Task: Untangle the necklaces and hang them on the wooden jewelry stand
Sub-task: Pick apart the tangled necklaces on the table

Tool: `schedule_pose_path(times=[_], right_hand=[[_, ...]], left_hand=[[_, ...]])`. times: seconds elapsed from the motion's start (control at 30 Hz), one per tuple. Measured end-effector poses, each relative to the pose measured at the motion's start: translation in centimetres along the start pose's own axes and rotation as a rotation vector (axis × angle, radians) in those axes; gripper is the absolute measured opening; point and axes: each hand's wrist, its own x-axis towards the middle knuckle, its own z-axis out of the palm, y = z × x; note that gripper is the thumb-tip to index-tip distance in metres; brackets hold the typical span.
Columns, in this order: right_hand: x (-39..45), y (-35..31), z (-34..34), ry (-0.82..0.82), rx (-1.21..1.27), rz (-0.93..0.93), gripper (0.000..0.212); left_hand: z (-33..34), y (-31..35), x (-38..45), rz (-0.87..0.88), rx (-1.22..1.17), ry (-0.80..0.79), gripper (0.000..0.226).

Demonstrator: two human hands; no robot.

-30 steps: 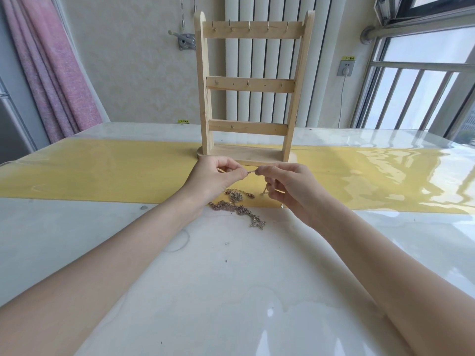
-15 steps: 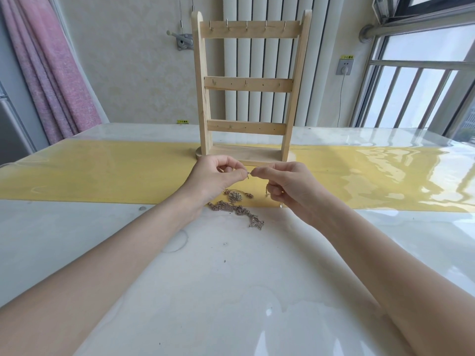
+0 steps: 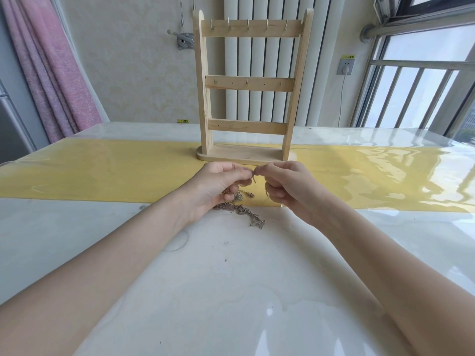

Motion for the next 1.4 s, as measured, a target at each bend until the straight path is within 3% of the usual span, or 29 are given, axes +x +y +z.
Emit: schedule_pose_path(times=[0.5, 0.8, 1.03, 1.27, 1.4], right_hand=[[0.01, 0.00, -0.05, 0.013, -0.033, -0.050, 0.019], [-0.24, -0.06, 0.41, 0.000, -0.070, 0.008, 0.019], [-0.18, 0.20, 0.74, 0.031, -0.127, -0.040, 0.028], [-0.05, 0.03, 0.32, 0.090, -0.105, -0.031, 0.014], [-0.13, -0.11, 0.34, 0.110, -0.136, -0.047, 0.021]], left_hand=[[-0.14, -0.20, 0.03, 0.099, 0.076, 0.037, 0.014], [0.31, -0.48, 0.01, 0.278, 0.339, 0.080, 0.025], [0.38, -0.40, -0.14, 0.117, 0.310, -0.060, 0.021], [0.08, -0.12, -0.30, 0.082, 0.140, -0.087, 0.010], [-0.01, -0.25, -0.22, 0.044, 0.086, -0.032, 0.013]])
